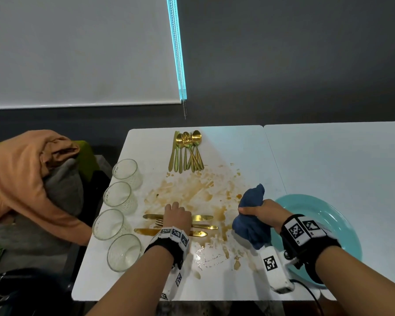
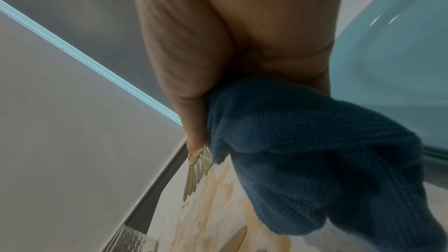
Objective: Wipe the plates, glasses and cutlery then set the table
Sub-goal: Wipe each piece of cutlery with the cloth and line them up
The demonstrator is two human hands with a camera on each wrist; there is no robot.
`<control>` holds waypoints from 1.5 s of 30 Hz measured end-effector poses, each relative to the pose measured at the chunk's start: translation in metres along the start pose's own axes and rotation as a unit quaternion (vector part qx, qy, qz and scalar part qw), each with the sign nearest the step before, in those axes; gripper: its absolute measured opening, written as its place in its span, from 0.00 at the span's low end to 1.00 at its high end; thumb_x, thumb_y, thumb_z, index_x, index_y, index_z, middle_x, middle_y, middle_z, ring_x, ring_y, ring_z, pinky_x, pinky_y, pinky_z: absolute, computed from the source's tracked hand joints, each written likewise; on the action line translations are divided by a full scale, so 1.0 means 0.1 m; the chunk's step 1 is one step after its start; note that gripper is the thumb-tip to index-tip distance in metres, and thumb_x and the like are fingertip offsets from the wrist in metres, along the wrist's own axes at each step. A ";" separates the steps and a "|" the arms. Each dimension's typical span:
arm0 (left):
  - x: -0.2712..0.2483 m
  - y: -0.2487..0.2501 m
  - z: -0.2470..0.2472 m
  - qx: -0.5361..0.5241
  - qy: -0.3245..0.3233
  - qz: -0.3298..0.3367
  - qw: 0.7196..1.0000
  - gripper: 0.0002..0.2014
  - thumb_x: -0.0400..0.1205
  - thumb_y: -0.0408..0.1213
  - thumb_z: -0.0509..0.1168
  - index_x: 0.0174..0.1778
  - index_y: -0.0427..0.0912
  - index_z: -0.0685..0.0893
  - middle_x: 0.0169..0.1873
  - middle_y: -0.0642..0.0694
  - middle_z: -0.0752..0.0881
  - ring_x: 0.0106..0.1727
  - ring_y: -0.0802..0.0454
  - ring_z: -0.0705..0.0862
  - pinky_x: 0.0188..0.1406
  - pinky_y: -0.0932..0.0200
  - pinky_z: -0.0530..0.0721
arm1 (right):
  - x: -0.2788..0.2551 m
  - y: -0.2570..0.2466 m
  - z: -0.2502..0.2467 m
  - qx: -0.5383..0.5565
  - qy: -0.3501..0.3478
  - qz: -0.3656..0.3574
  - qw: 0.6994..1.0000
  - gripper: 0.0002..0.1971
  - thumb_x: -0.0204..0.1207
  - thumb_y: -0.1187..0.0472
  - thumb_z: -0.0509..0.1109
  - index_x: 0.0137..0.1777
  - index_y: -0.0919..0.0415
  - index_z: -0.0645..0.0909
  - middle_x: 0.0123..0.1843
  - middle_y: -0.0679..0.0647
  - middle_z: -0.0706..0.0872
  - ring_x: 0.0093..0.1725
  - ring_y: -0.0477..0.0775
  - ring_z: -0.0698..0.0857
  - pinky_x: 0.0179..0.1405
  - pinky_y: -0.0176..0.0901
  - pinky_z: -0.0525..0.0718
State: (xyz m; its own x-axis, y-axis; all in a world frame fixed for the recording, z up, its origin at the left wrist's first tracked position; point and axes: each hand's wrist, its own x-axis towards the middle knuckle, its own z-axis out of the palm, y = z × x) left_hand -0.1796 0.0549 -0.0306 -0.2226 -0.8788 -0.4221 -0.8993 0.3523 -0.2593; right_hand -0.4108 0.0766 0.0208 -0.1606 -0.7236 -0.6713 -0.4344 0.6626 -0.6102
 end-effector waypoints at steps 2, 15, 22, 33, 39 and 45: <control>0.02 0.03 -0.03 0.008 -0.003 0.023 1.000 0.13 0.85 0.35 0.54 0.59 0.44 0.82 0.59 0.45 0.83 0.68 0.42 0.71 0.66 0.48 0.67 | 0.01 0.02 -0.01 0.012 -0.001 -0.001 1.000 0.29 0.70 0.47 0.76 0.61 0.71 0.79 0.57 0.64 0.87 0.58 0.61 0.84 0.64 0.53 0.80; 0.12 0.41 -0.91 -0.501 -0.036 -0.024 0.864 0.08 0.80 0.35 0.66 0.51 0.38 0.88 0.51 0.41 0.89 0.52 0.45 0.86 0.51 0.57 0.82 | -0.03 -0.14 -0.04 0.241 -0.065 -0.085 0.965 0.22 0.82 0.52 0.62 0.64 0.73 0.77 0.59 0.70 0.84 0.61 0.64 0.84 0.65 0.58 0.81; 0.13 0.65 -1.14 -0.567 -0.053 -0.024 0.822 0.04 0.77 0.30 0.69 0.45 0.37 0.87 0.46 0.36 0.86 0.48 0.44 0.84 0.48 0.53 0.81 | 0.16 -0.29 -0.16 0.274 0.030 -0.048 0.960 0.18 0.65 0.66 0.80 0.53 0.74 0.83 0.54 0.67 0.88 0.54 0.65 0.87 0.60 0.60 0.84; 0.24 0.50 -1.08 -0.695 0.005 -0.095 0.713 0.07 0.77 0.36 0.71 0.34 0.45 0.83 0.38 0.49 0.86 0.46 0.51 0.81 0.48 0.60 0.76 | 0.21 -0.31 -1.00 0.340 0.058 -0.117 0.931 0.21 0.75 0.57 0.72 0.60 0.74 0.78 0.57 0.65 0.86 0.60 0.61 0.84 0.56 0.48 0.82; 0.32 0.65 -1.26 -0.757 0.008 -0.084 0.648 0.11 0.79 0.29 0.67 0.32 0.46 0.80 0.34 0.49 0.83 0.41 0.53 0.80 0.45 0.65 0.81 | 0.02 -0.29 -0.23 0.220 -0.071 -0.094 0.968 0.13 0.77 0.56 0.70 0.56 0.63 0.80 0.60 0.63 0.85 0.54 0.56 0.85 0.49 0.43 0.83; 0.31 0.65 -1.28 -0.776 0.009 -0.064 0.627 0.10 0.79 0.31 0.68 0.33 0.47 0.80 0.34 0.51 0.82 0.46 0.53 0.79 0.44 0.67 0.78 | 0.05 -0.19 -0.09 0.226 -0.080 -0.051 0.969 0.21 0.73 0.49 0.73 0.61 0.61 0.80 0.56 0.61 0.88 0.57 0.59 0.86 0.54 0.54 0.85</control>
State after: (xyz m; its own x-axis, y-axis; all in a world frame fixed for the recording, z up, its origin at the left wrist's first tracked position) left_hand -0.2931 0.0097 0.0503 -0.1019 -0.8762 -0.4711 -0.1904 -0.4476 0.8737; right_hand -0.4115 0.0582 0.0326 0.0179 -0.7739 -0.6330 -0.0019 0.6331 -0.7741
